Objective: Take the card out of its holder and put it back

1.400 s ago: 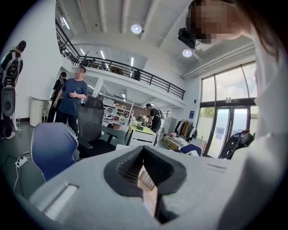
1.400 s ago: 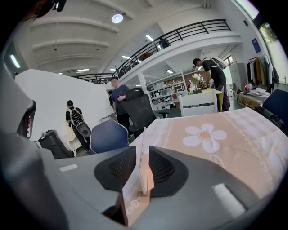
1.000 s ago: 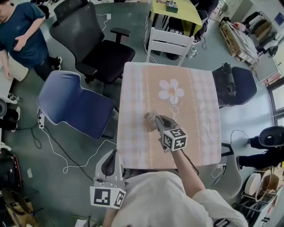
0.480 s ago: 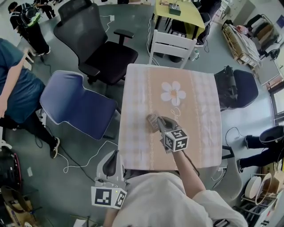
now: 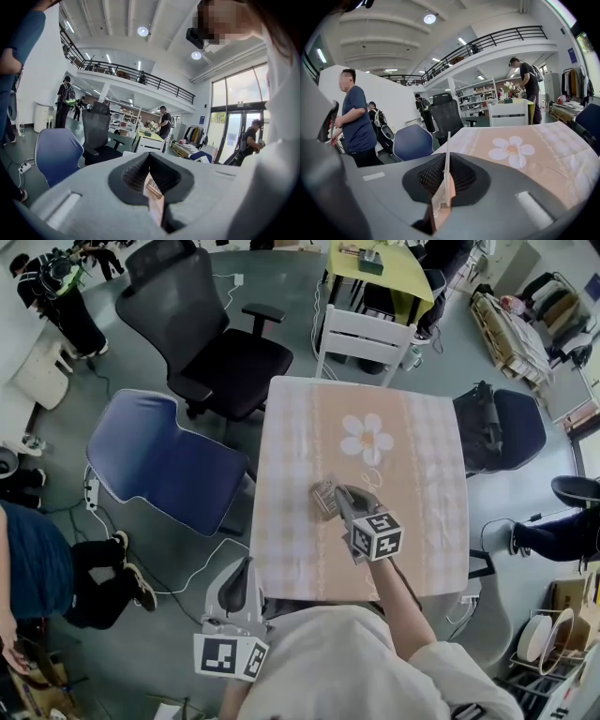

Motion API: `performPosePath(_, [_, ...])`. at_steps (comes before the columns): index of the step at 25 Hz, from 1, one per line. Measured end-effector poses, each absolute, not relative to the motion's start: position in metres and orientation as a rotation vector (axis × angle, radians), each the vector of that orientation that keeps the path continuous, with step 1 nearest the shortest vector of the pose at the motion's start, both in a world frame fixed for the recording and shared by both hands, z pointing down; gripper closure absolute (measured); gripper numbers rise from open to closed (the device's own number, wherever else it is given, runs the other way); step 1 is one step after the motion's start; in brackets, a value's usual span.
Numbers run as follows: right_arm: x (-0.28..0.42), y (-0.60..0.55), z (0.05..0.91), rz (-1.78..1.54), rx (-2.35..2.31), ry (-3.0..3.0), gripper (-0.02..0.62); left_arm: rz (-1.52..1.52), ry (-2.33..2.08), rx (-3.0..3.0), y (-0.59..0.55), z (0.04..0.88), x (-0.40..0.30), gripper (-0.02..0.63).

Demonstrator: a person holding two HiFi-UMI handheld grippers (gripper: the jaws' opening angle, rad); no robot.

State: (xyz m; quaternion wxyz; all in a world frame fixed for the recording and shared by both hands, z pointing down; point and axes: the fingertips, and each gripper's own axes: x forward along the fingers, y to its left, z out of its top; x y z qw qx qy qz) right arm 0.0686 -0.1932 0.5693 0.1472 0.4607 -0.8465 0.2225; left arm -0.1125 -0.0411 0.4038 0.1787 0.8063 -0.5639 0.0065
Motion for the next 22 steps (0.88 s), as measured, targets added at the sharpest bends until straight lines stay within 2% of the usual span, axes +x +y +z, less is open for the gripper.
performPosePath(10, [0.077, -0.199, 0.525, 0.577, 1.390, -2.513, 0.580, 0.014, -1.582, 2.296, -0.041, 0.403, -0.108, 0.606])
performPosePath(22, [0.095, -0.176, 0.422, 0.427, 1.502, -2.683, 0.580, 0.018, -1.546, 2.342, -0.036, 0.398, -0.098, 0.606])
